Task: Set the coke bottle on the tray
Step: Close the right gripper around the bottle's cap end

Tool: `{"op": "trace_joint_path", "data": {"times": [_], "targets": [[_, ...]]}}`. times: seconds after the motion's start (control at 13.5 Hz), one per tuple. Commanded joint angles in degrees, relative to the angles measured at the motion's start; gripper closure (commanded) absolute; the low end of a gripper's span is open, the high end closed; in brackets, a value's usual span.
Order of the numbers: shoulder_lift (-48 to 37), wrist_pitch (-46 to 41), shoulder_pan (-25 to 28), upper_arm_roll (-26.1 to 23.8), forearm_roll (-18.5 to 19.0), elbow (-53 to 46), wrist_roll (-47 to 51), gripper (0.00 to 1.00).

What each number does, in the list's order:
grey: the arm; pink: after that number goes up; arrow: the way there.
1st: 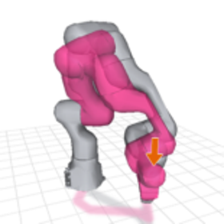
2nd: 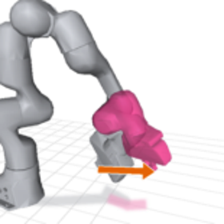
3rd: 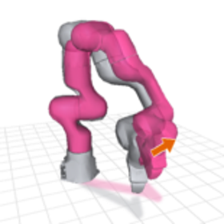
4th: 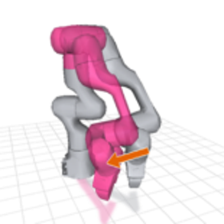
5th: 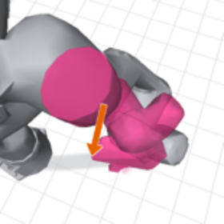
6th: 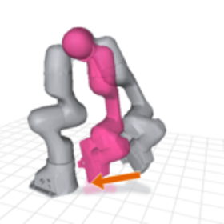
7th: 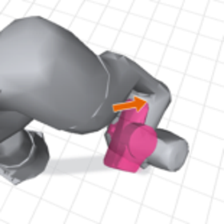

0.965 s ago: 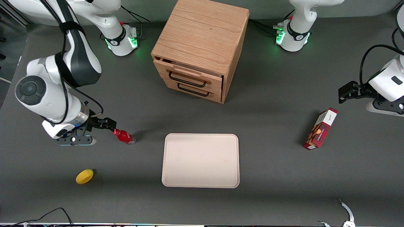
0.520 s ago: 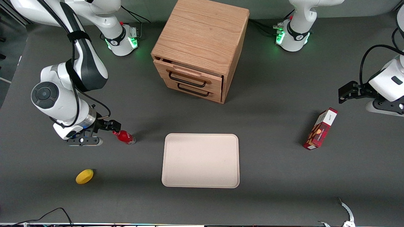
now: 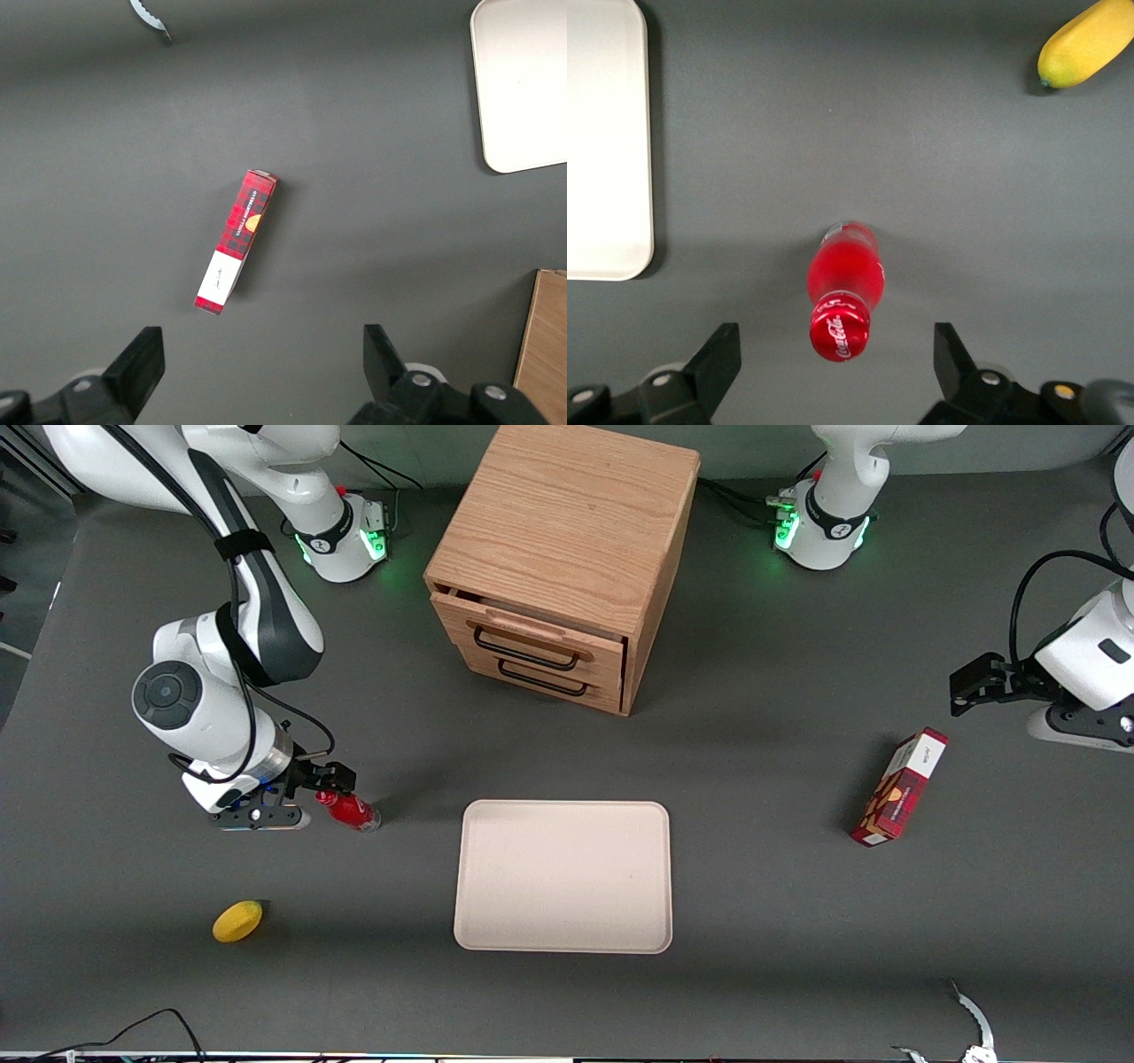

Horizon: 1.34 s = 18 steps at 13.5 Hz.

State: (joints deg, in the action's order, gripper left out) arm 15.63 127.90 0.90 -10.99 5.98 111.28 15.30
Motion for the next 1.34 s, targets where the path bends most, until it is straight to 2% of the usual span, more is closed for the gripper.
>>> {"op": "trace_joint_path", "data": {"times": [0.0, 0.67, 0.89, 1.04, 1.11, 1.26], "targets": [[-0.9, 4.4, -0.4, -0.4, 0.8, 3.9, 0.9, 0.05], [-1.0, 5.0, -1.7, -0.4, 0.8, 4.7, -1.1, 0.11], [-0.9, 5.0, -1.7, -0.4, 0.8, 4.6, -1.1, 0.17], [-0.9, 5.0, -1.7, -0.5, 0.8, 4.6, -1.1, 0.32], [-0.9, 5.0, -1.7, -0.5, 0.7, 4.6, -1.1, 0.46], [-0.9, 5.0, -1.6, -0.5, 0.6, 4.7, -0.8, 0.91]]}}
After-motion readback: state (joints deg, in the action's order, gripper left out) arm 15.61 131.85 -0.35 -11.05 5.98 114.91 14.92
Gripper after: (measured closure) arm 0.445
